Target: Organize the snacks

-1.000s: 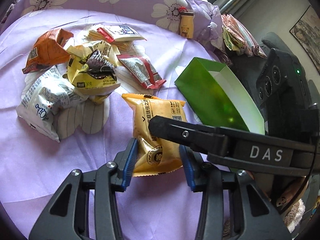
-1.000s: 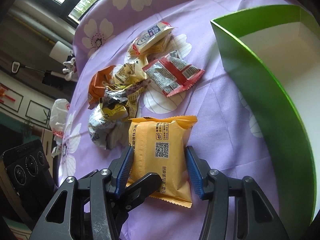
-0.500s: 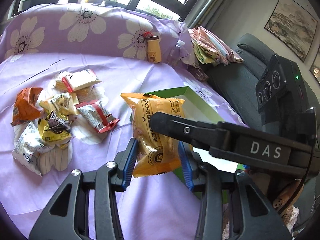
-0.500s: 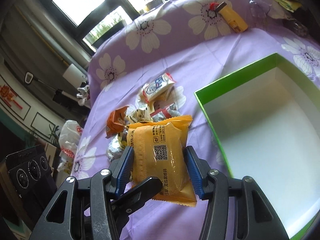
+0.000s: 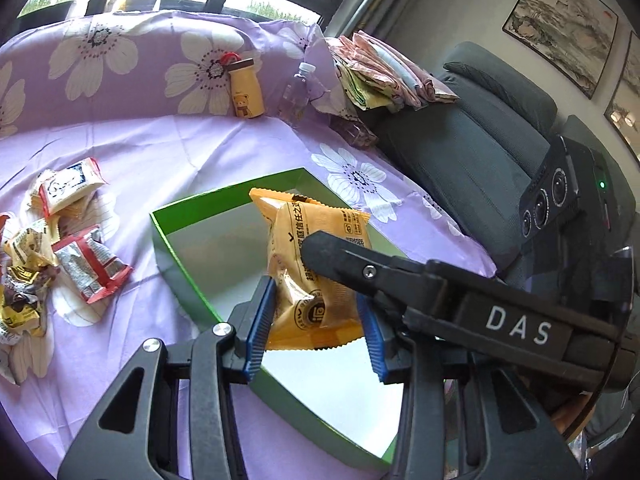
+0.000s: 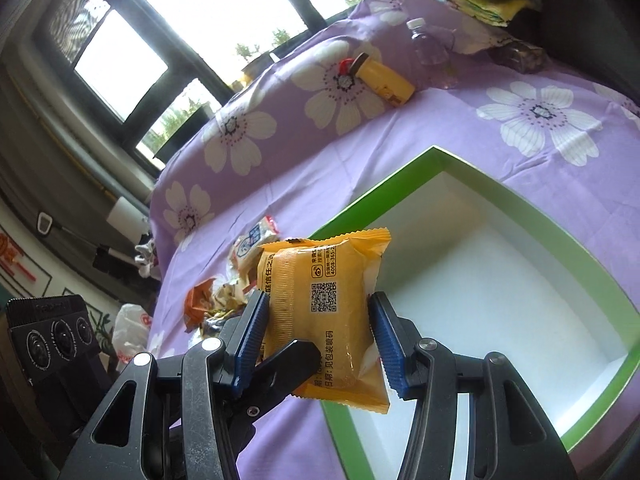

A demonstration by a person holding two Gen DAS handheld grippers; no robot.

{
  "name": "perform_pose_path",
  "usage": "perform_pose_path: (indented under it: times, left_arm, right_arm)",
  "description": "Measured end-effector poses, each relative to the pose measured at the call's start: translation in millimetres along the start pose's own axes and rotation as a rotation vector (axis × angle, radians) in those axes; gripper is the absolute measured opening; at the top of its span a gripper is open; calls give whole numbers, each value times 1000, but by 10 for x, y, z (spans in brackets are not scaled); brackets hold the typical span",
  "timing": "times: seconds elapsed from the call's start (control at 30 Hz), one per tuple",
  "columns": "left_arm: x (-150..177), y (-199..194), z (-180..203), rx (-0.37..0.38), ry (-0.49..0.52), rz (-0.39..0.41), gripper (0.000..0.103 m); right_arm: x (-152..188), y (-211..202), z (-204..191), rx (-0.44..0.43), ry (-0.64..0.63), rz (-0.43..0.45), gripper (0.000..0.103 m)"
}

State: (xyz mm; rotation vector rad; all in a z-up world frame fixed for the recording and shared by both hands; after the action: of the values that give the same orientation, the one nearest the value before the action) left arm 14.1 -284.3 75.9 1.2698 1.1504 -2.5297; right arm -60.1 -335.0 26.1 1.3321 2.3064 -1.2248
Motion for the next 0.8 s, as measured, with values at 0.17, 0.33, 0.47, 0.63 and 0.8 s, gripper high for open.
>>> perform_pose_path:
  times: [0.17,0.33,0.47,0.63,0.8]
  left_arm:
    - [15,208,103,7,14,-32,40]
    - [65,382,135,14,5,-77,40]
    - [114,455,152,8,9,-100,40]
    - [151,481,174,2,21,-116,41]
    - [171,440,173,0,25,-110,41]
  right_arm:
    - [-64,1,269,12,72,-7,55]
    - [-78,55,449,37,121,-35,55]
    - [-69,96,563,53,158,-54,55]
    - [-49,114,637,59,187,-78,55]
    - [-33,106,634,108,178,-74,55]
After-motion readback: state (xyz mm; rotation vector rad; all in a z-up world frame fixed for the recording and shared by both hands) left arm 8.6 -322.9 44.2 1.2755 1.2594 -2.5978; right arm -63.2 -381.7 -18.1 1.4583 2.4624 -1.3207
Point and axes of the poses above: each gripper's, at about its wrist camera, not at the fingertips, and y roughly the way its jaws point, z to its right, x to its underside, the point moved 7 cm from there along y, roughly the way its jaws point, and after that the axes turned 6 degrees about y, right-handed, at the moved point
